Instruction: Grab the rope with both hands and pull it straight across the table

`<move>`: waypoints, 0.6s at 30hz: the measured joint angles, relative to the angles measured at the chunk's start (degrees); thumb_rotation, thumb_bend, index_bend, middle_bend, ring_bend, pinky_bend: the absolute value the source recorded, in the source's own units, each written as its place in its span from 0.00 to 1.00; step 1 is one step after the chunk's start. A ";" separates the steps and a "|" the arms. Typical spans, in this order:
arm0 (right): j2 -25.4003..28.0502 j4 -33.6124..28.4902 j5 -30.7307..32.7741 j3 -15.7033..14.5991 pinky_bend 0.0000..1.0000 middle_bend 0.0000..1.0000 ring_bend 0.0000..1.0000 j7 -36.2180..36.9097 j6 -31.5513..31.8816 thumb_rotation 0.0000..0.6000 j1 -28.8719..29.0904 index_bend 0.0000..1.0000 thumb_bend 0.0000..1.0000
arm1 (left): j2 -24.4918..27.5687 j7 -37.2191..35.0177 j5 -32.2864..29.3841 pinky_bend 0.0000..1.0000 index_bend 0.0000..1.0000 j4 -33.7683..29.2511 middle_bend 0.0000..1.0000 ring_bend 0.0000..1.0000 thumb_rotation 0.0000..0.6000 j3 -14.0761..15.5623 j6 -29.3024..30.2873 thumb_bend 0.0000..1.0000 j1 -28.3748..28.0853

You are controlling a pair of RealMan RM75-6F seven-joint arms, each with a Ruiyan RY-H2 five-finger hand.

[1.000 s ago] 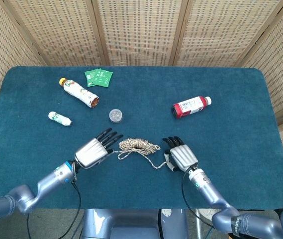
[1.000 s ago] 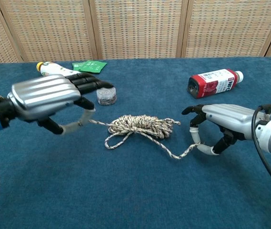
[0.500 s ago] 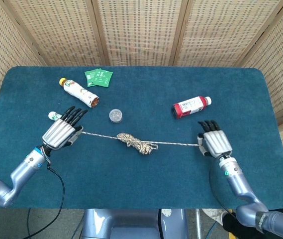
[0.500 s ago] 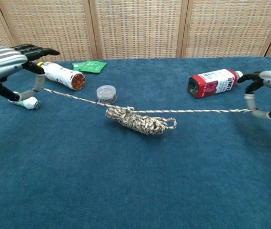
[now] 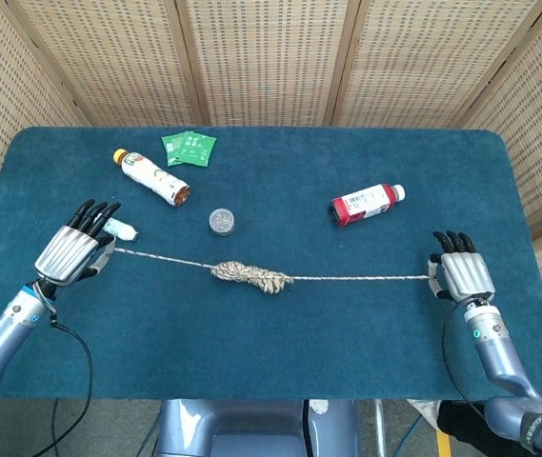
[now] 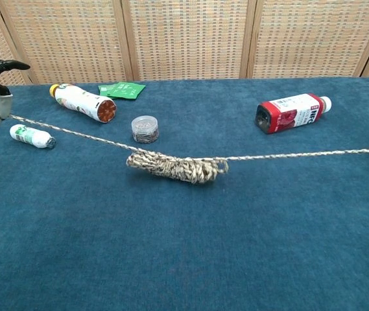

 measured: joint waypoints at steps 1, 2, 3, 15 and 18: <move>-0.06 -0.03 -0.12 -0.02 0.00 0.08 0.00 0.09 0.03 1.00 -0.05 0.61 0.44 | -0.14 -0.25 0.09 0.00 0.64 0.13 0.00 0.00 1.00 0.04 0.21 0.53 0.16; -0.13 -0.06 -0.24 -0.02 0.00 0.07 0.00 0.22 0.10 1.00 -0.10 0.56 0.42 | -0.33 -0.53 0.24 0.00 0.56 0.39 0.00 0.00 1.00 0.09 0.56 0.43 0.37; -0.18 -0.16 -0.37 -0.02 0.00 0.05 0.00 0.47 0.16 1.00 -0.18 0.43 0.34 | -0.44 -0.72 0.41 0.00 0.44 0.54 0.00 0.00 1.00 0.15 0.82 0.32 0.51; 0.15 -1.80 -8.58 0.77 0.00 0.00 0.00 10.07 11.51 1.00 -3.21 0.00 0.00 | 7.23 -4.07 -2.44 0.00 0.00 -14.19 0.00 0.00 1.00 -0.58 1.35 0.00 3.14; 1.88 -4.04 -11.93 -0.04 0.00 0.00 0.00 13.45 14.36 1.00 -4.76 0.00 0.00 | 11.51 -2.28 -5.29 0.00 0.00 -22.70 0.00 0.00 1.00 -1.35 2.17 0.00 5.10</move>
